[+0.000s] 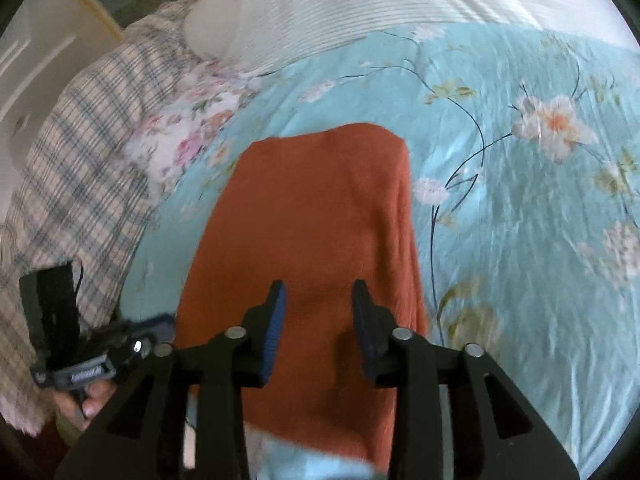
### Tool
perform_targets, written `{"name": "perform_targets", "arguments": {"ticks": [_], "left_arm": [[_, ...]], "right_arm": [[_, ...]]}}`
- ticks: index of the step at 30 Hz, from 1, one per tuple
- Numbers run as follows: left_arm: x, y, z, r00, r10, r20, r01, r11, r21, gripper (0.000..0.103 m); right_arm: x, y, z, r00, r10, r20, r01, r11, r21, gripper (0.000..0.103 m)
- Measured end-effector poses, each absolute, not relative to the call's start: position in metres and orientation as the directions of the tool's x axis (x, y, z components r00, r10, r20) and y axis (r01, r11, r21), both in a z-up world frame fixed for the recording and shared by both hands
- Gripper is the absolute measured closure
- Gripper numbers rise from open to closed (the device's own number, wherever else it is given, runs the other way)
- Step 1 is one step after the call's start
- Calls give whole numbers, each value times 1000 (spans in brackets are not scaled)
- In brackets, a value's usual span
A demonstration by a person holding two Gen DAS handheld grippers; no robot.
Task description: Fold small clothes
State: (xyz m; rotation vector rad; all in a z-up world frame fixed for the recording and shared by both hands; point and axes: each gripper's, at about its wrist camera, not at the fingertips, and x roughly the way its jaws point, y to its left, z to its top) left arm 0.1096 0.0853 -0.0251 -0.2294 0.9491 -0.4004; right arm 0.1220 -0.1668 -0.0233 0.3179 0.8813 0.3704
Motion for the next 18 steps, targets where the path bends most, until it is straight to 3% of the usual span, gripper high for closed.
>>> {"name": "perform_targets", "arguments": {"ticks": [3, 11, 18], "left_arm": [[100, 82, -36, 512, -394, -763, 232, 919, -319, 82], [94, 77, -57, 515, -327, -792, 203, 945, -258, 83], [85, 80, -56, 517, -336, -787, 186, 942, -280, 83]], "right_arm": [[117, -164, -47, 550, 355, -756, -159, 933, 323, 59], [120, -168, -56, 579, 324, -748, -145, 944, 296, 60], [117, -172, -62, 585, 345, -734, -152, 936, 318, 60]]}}
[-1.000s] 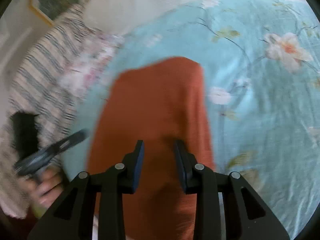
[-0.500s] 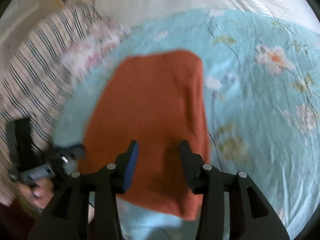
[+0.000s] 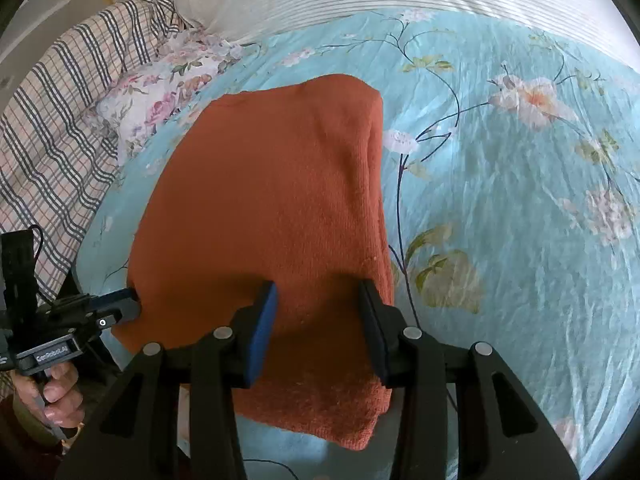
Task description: Fold small clothes
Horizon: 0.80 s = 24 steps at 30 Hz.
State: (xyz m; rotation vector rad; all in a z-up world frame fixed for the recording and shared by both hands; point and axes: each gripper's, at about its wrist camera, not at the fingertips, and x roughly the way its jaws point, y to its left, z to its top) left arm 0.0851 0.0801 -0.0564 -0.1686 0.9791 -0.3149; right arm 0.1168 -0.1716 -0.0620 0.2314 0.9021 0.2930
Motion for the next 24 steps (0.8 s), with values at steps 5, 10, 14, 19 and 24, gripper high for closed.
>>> {"name": "perform_targets", "arguments": {"ticks": [5, 10, 14, 19, 24], "left_arm": [[82, 79, -58, 526, -329, -784, 189, 944, -270, 82], [80, 83, -57, 525, -336, -782, 170, 942, -291, 82], [67, 88, -51, 535, -324, -781, 166, 946, -279, 80], [45, 92, -42, 564, -278, -778, 159, 960, -229, 64], [31, 92, -41, 564, -268, -781, 162, 964, -213, 56]], "right_arm": [[119, -171, -66, 589, 360, -724, -150, 929, 339, 60], [104, -174, -52, 607, 368, -704, -118, 918, 378, 59], [76, -169, -33, 629, 362, -688, -131, 922, 365, 55], [47, -167, -23, 637, 368, -677, -149, 921, 360, 47], [32, -167, -29, 626, 372, -685, -138, 918, 372, 44]]}}
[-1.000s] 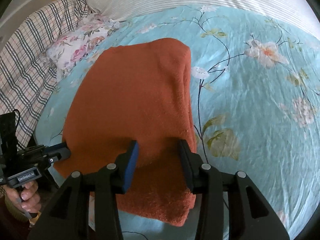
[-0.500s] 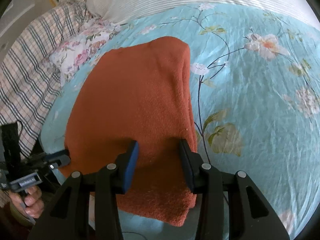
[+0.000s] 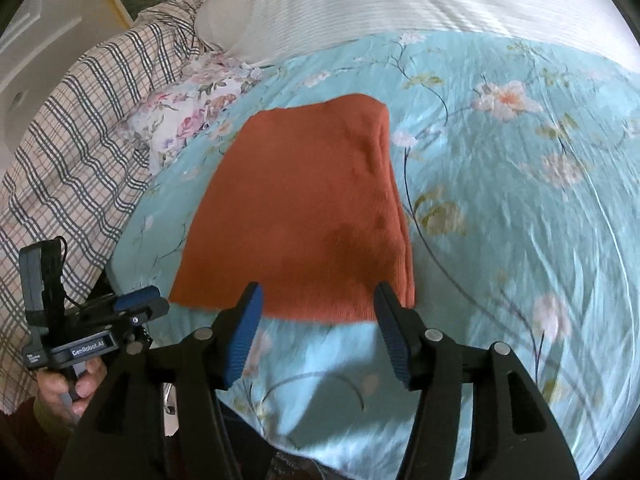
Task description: Fold small clothes
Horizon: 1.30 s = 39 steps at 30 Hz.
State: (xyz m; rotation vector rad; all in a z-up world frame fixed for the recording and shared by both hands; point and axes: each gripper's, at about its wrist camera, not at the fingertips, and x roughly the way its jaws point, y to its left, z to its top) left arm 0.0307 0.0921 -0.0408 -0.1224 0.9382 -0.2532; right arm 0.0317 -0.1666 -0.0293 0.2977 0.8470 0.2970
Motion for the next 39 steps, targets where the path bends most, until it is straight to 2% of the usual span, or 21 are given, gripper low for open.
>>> {"name": "perform_targets", "arguments": {"ticks": [8, 12, 21, 25, 27, 28, 29, 30, 31, 34, 36, 39], "left_arm": [[24, 90, -41, 556, -250, -793, 170, 968, -186, 54], [19, 95, -41, 561, -228, -796, 161, 973, -165, 46], [64, 102, -32, 576, -215, -789, 122, 977, -177, 46], [101, 99, -27, 590, -186, -786, 104, 982, -155, 46], [117, 98, -27, 592, -179, -786, 95, 984, -153, 46], [127, 98, -29, 589, -170, -790, 84, 985, -150, 46], [134, 99, -32, 585, -167, -793, 75, 985, -152, 46], [144, 100, -37, 576, -168, -800, 63, 985, -161, 46], [150, 101, -40, 565, -173, -806, 55, 983, -173, 46], [159, 102, -38, 566, -199, -800, 64, 978, -198, 51], [160, 100, -37, 578, -175, -797, 69, 984, -165, 51], [166, 100, -48, 554, -168, -815, 54, 985, -165, 47]], "right_arm": [[25, -164, -28, 622, 363, -694, -131, 922, 365, 44], [37, -170, -22, 640, 357, -680, -130, 923, 362, 44], [148, -199, -22, 650, 397, -649, -81, 884, 460, 44], [196, -201, -38, 614, 424, -665, -56, 865, 499, 44], [210, -201, -49, 586, 446, -677, -46, 852, 522, 50], [218, -200, -57, 548, 471, -691, -48, 843, 536, 75], [221, -198, -59, 539, 467, -701, -44, 847, 530, 82], [218, -198, -53, 557, 460, -691, -51, 850, 525, 83], [214, -200, -47, 576, 456, -679, -57, 850, 523, 89], [200, -208, -30, 641, 429, -637, -58, 854, 518, 90], [204, -208, -40, 621, 390, -680, -35, 881, 472, 91], [211, -210, -62, 575, 406, -710, -9, 871, 491, 91]]}}
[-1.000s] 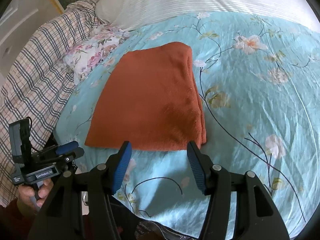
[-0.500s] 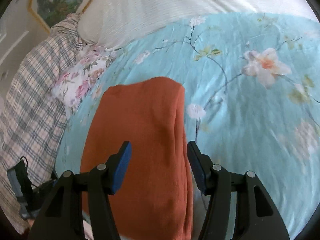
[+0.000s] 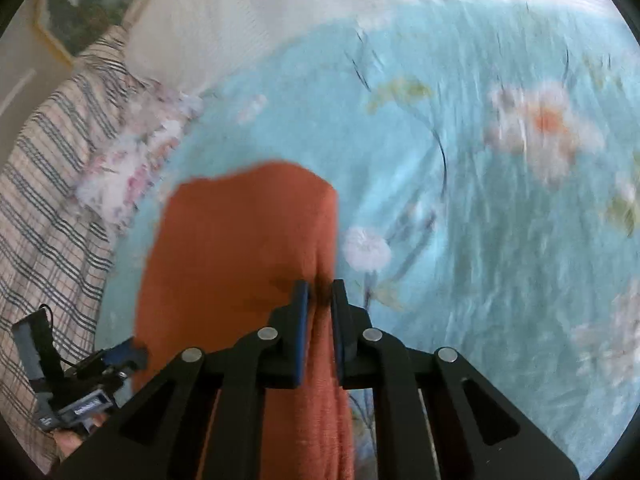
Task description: Fold small clothes
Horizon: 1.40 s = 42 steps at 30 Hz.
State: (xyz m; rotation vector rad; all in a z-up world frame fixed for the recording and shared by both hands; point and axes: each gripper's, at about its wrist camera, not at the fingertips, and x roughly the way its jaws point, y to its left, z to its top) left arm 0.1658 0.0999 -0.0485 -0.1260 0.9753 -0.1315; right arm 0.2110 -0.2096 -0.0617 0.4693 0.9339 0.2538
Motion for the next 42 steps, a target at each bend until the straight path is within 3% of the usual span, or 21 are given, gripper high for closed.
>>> {"name": "perform_targets", "arguments": {"ticks": [9, 10, 13, 17, 20, 26, 33, 42], "left_arm": [[154, 107, -44, 549, -188, -814, 28, 978, -207, 47], [151, 107, -42, 551, -185, -813, 27, 978, -205, 47], [135, 109, -37, 556, -181, -811, 22, 979, -203, 40], [108, 114, -34, 563, -169, -809, 13, 981, -196, 22], [84, 116, -38, 555, -137, -820, 9, 987, -159, 22], [43, 110, -51, 542, -71, -837, 24, 997, -69, 22], [12, 93, -59, 549, -18, -835, 89, 995, 37, 22], [-14, 84, -16, 627, -5, -779, 132, 986, 100, 21]], "right_arm": [[178, -206, -26, 633, 364, -683, -29, 893, 449, 89], [170, -204, -21, 640, 359, -679, -34, 896, 442, 82], [140, -197, -6, 667, 350, -657, -61, 905, 420, 41], [106, -183, 2, 670, 337, -662, -102, 925, 367, 37], [74, -171, -2, 675, 291, -678, -110, 948, 297, 21], [20, -151, -18, 665, 253, -702, -140, 966, 216, 6], [-5, -149, -42, 587, 233, -775, -130, 972, 194, 4], [-26, -139, 8, 638, 250, -729, -201, 967, 156, 3]]}}
